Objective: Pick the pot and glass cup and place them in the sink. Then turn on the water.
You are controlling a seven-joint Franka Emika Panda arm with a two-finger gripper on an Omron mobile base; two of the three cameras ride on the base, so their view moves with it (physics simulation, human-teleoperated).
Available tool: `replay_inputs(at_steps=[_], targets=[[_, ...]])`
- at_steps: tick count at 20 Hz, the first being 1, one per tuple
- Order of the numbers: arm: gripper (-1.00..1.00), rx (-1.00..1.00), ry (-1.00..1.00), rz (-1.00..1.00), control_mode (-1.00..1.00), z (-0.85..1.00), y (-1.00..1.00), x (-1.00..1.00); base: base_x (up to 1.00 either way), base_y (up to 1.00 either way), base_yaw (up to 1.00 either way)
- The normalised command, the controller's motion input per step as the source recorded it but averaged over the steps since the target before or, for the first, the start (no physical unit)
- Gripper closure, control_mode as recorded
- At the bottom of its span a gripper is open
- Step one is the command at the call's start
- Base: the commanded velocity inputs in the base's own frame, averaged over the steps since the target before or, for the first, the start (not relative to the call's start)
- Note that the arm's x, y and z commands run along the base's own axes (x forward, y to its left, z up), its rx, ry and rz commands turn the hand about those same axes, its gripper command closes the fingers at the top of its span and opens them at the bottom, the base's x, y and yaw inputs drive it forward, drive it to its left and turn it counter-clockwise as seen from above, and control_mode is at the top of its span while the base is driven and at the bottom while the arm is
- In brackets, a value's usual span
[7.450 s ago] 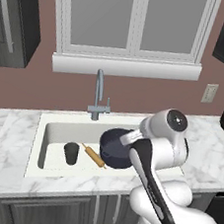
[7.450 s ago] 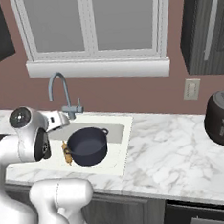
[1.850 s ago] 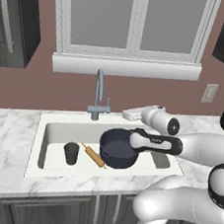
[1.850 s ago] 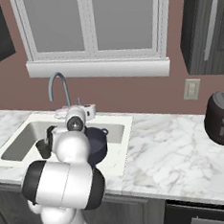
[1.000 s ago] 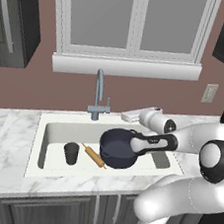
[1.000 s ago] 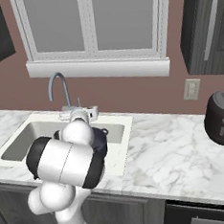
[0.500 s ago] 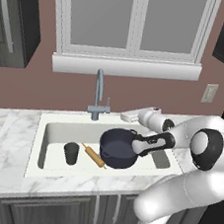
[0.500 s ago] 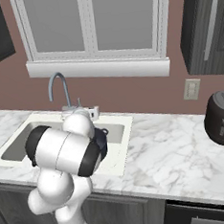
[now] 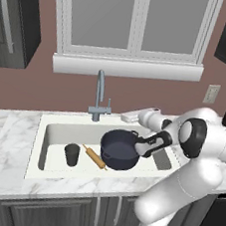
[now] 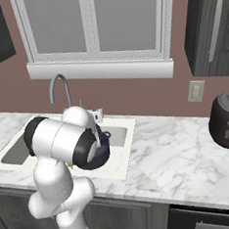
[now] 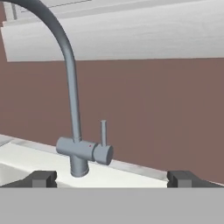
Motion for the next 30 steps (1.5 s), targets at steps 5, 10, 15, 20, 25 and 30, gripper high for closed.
replay_inputs(at_steps=[5,10,15,20,25,30], targets=[[-1.00,0.00,0.00,0.00,-1.00,-0.09,0.03,0.32,0.00,0.00,0.00],[-1.00,0.00,0.00,0.01,-1.00,-0.08,0.01,0.37,0.00,0.00,0.00],[-1.00,0.00,0.00,0.01,-1.00,-0.12,0.10,0.36,0.00,0.00,0.00],[-1.00,0.00,0.00,0.00,-1.00,-0.12,0.22,0.21,0.00,0.00,0.00],[-1.00,-0.02,0.00,0.00,-1.00,-0.11,0.34,0.21,0.00,0.00,0.00],[-1.00,0.00,0.00,0.00,-1.00,-0.06,0.26,0.24,0.00,0.00,0.00]])
